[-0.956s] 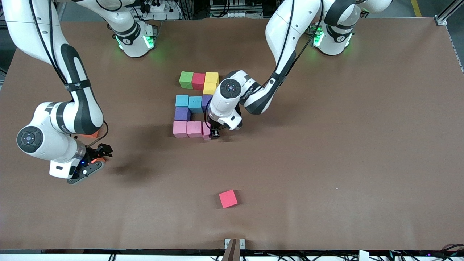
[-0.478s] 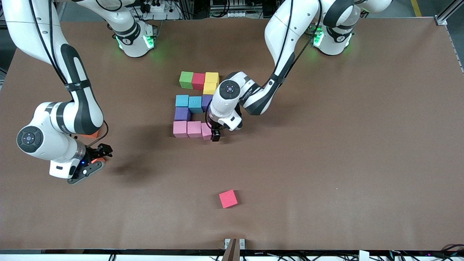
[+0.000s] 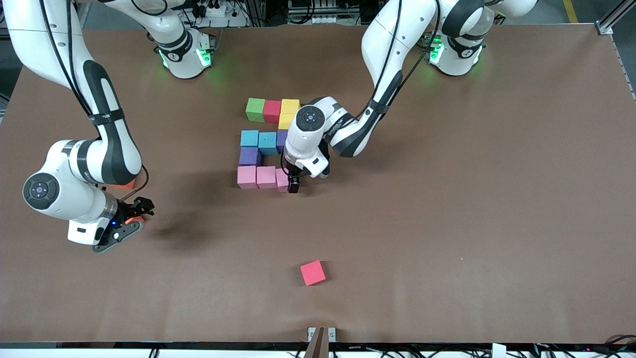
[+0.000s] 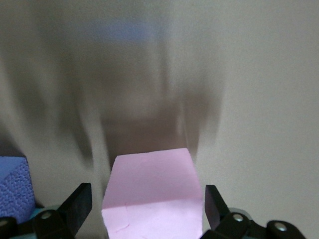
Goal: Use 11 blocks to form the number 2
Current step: 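Lower the pink cube beside the bottom pink cubes and press it in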
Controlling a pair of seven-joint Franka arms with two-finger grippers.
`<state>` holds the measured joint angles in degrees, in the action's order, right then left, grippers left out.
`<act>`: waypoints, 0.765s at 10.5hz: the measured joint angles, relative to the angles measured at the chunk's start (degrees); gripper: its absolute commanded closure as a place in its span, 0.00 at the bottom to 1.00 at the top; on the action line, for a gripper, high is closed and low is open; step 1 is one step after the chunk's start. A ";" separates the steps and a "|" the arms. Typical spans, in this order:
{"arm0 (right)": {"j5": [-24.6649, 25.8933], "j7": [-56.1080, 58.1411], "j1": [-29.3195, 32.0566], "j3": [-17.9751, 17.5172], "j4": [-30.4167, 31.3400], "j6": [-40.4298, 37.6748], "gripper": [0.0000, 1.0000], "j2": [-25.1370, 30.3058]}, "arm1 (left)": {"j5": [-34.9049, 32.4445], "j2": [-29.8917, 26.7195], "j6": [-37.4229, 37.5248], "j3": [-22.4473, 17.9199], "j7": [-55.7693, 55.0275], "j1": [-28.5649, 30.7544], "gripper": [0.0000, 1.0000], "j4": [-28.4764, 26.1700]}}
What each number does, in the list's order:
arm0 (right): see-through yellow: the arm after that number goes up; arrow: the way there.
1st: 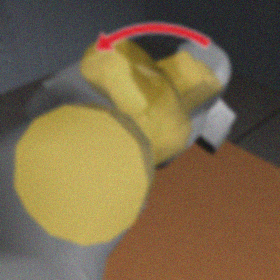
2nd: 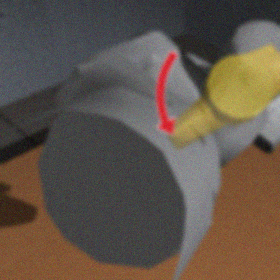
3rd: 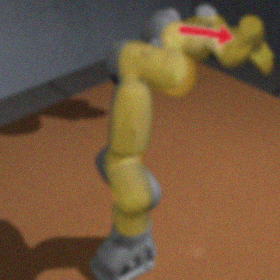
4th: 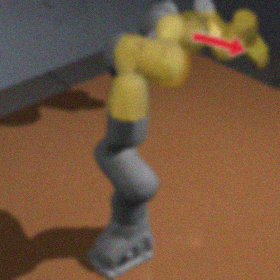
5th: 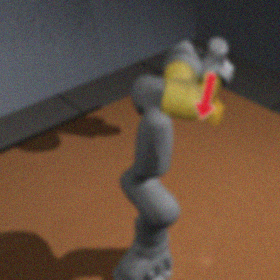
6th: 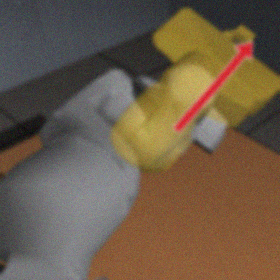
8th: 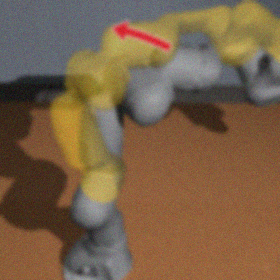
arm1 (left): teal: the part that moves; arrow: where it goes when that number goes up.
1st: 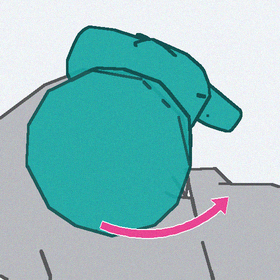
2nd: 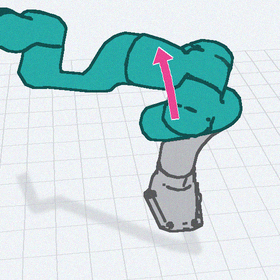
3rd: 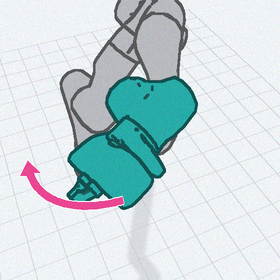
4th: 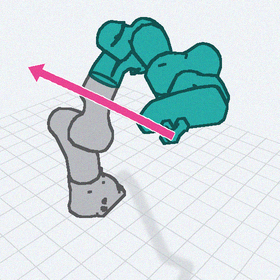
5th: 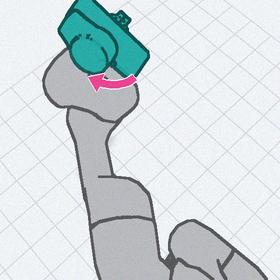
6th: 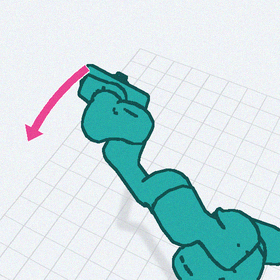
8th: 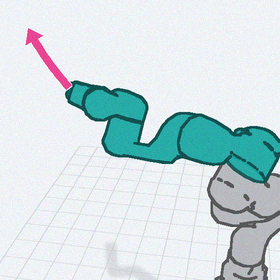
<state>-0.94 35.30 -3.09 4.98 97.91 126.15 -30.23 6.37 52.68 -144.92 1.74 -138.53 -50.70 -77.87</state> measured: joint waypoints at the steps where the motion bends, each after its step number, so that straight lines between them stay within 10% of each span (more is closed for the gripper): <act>1: 0.00 0.00 0.00 0.00 0.00 0.01 0.00 0.00 | -1.42 0.00 0.00 0.37 0.01 -0.04 0.00 0.01; 8: -0.03 0.00 0.00 -0.01 0.00 0.12 0.00 0.00 | -3.68 0.01 0.00 1.33 4.17 -0.22 0.00 0.01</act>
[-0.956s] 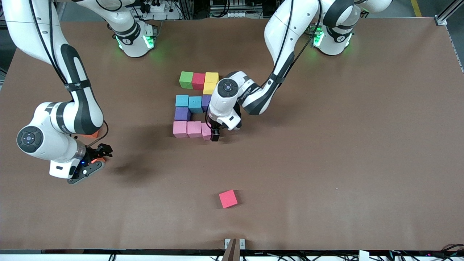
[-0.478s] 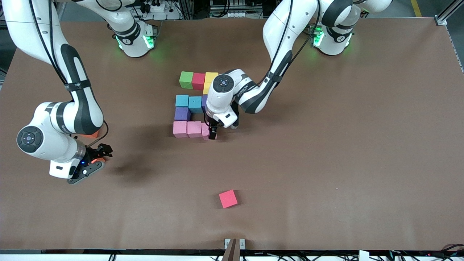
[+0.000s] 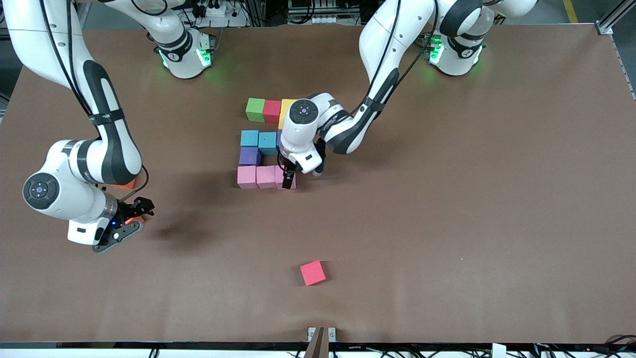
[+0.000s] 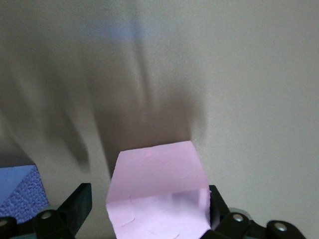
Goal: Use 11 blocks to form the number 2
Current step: 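Lower the pink cube beside the bottom pink cubes and press it in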
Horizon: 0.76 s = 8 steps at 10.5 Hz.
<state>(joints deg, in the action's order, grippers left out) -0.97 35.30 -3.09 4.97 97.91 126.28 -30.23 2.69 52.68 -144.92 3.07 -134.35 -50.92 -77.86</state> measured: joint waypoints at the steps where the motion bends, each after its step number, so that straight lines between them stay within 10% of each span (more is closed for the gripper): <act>1: 0.00 0.00 0.00 0.00 0.00 0.00 0.00 0.00 | 0.00 0.00 0.00 0.00 0.16 0.02 0.00 0.00; 8: -0.02 0.00 0.00 -0.01 -0.14 0.07 0.00 0.00 | 0.00 -0.41 -0.01 0.01 0.25 0.48 0.00 1.69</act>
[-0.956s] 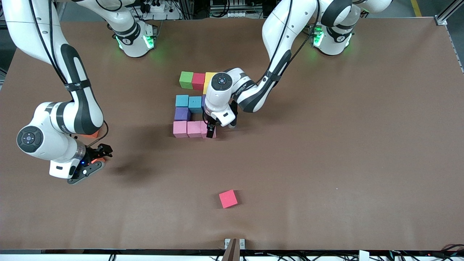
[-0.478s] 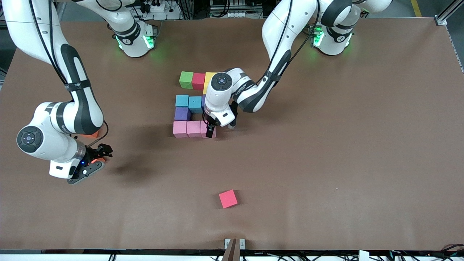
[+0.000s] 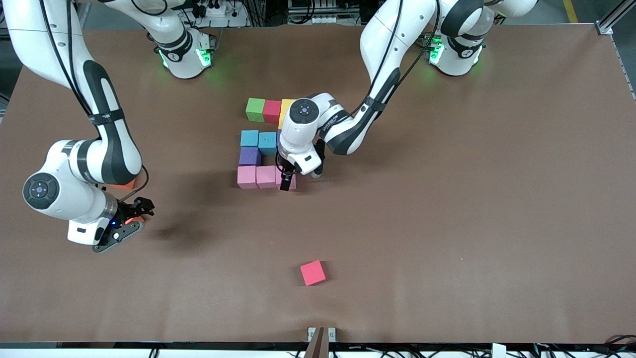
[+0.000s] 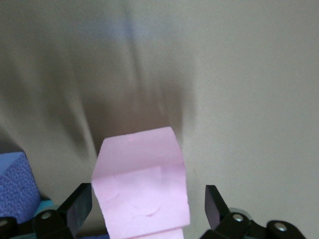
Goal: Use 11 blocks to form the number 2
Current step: 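Lower the pink cube beside the bottom pink cubes and press it in, then open the left gripper and raise it off the pink cube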
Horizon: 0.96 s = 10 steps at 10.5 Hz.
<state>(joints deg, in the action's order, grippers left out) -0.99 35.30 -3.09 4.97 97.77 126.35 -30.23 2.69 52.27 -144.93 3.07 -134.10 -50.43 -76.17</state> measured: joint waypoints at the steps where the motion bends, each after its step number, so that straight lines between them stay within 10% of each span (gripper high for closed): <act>1: 0.00 0.00 0.00 0.00 -0.14 0.00 0.00 0.00 | 0.00 -0.33 0.00 0.02 0.00 0.02 0.00 0.08; 10: -2.84 -0.10 0.00 0.00 -1.50 -0.34 0.00 0.82 | 0.56 -10.98 13.44 3.75 9.96 5.29 0.00 0.46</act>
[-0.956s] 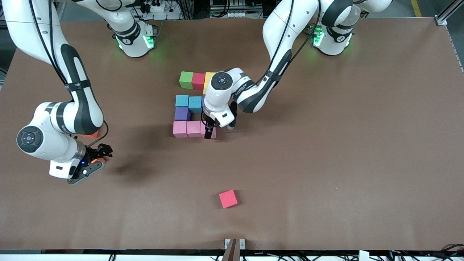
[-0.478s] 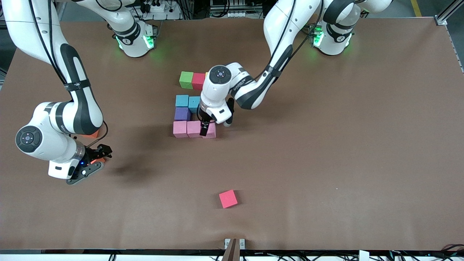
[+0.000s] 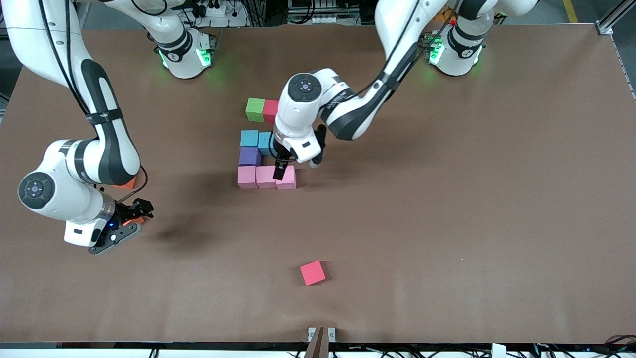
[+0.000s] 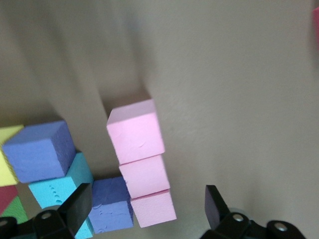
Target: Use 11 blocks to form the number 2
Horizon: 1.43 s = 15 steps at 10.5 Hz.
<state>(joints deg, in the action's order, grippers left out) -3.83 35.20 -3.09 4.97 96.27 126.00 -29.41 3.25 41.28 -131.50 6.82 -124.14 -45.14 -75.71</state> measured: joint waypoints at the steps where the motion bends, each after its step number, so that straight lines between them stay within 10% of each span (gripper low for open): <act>1: -0.76 -0.88 0.00 0.01 -0.50 -1.66 0.00 1.70 | 0.54 -1.81 3.90 0.09 6.64 1.64 0.00 -0.04; 7: -0.95 -9.24 2.72 0.62 -0.60 -11.34 0.00 12.93 | 2.47 -12.49 24.47 -0.19 44.48 11.68 0.00 -0.14; 15: -0.99 -19.86 3.26 0.20 4.18 -20.17 0.00 26.56 | -3.46 -20.32 27.22 -1.06 76.61 25.58 0.00 -0.45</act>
<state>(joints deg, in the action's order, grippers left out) -4.82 15.34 0.17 5.17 100.45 105.84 -2.85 -0.21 20.96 -104.27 5.76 -47.53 -19.56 -76.15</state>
